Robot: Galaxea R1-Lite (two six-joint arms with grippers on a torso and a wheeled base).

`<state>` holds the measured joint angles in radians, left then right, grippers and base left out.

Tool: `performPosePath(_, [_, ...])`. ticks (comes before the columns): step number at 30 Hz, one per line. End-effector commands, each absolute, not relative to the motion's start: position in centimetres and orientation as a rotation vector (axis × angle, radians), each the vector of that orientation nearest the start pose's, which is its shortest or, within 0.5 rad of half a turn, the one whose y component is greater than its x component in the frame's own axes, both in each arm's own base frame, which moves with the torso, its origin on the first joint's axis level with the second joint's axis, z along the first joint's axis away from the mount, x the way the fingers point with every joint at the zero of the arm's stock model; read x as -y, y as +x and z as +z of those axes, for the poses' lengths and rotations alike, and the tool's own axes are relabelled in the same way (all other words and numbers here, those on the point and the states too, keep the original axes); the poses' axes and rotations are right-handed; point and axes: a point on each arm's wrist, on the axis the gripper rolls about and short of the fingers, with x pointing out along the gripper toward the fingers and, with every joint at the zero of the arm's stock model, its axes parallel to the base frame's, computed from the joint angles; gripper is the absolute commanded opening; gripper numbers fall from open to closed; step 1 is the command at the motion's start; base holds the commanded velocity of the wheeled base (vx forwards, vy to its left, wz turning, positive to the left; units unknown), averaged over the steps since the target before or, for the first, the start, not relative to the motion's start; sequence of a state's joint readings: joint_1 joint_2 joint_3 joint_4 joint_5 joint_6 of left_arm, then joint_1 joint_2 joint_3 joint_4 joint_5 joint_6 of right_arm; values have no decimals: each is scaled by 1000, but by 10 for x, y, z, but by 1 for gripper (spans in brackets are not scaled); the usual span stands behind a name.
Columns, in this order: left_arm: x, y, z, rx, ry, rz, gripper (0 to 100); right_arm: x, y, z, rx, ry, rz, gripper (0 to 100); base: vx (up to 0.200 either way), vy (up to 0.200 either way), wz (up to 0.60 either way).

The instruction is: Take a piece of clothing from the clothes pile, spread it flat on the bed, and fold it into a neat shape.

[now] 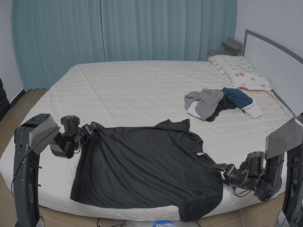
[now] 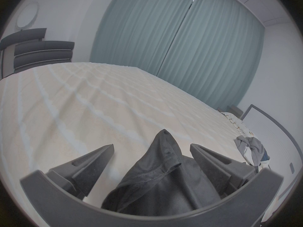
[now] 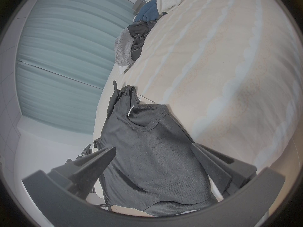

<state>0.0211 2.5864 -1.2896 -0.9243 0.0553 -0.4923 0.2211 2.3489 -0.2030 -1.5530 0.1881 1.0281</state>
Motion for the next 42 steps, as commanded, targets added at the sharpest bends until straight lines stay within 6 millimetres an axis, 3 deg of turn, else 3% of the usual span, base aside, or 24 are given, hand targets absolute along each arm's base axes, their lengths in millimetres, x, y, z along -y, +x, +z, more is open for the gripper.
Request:
performPosePath(1, [-19, 460, -11, -361, -487, 166, 100, -62, 257, -30, -737, 975, 60, 100, 0, 0, 0])
performPosePath(5, [-18, 452, -9, -410, -507, 119, 100, -62, 257, -30, -737, 975, 62, 100, 0, 0, 0])
performPosePath(10, [-17, 430, 20, -414, -572, 76, 100, -62, 257, -29, -734, 982, 60, 100, 0, 0, 0])
performPosePath(12, [-15, 424, 21, -428, -576, 66, 100, -62, 257, -29, -732, 984, 61, 100, 0, 0, 0])
performPosePath(14, [-3, 401, 22, -493, -585, 3, 100, -61, 258, -27, -726, 990, 63, 100, 0, 0, 0])
performPosePath(21, [16, 380, 19, -566, -593, -20, 100, -59, 258, -28, -724, 994, 55, 100, -86, 0, 0])
performPosePath(23, [26, 353, 20, -627, -611, -19, 100, -59, 258, -28, -725, 994, 54, 100, -200, 0, 0])
performPosePath(28, [30, 308, 31, -685, -686, 10, 100, -60, 257, -29, -730, 988, 55, 100, -40, 0, 0])
performPosePath(37, [22, 248, 17, -816, -669, 67, 100, -62, 257, -30, -734, 982, 58, 100, 0, 0, 0])
performPosePath(42, [17, 238, 2, -863, -667, 104, 100, -62, 257, -29, -734, 987, 59, 100, 0, 0, 0])
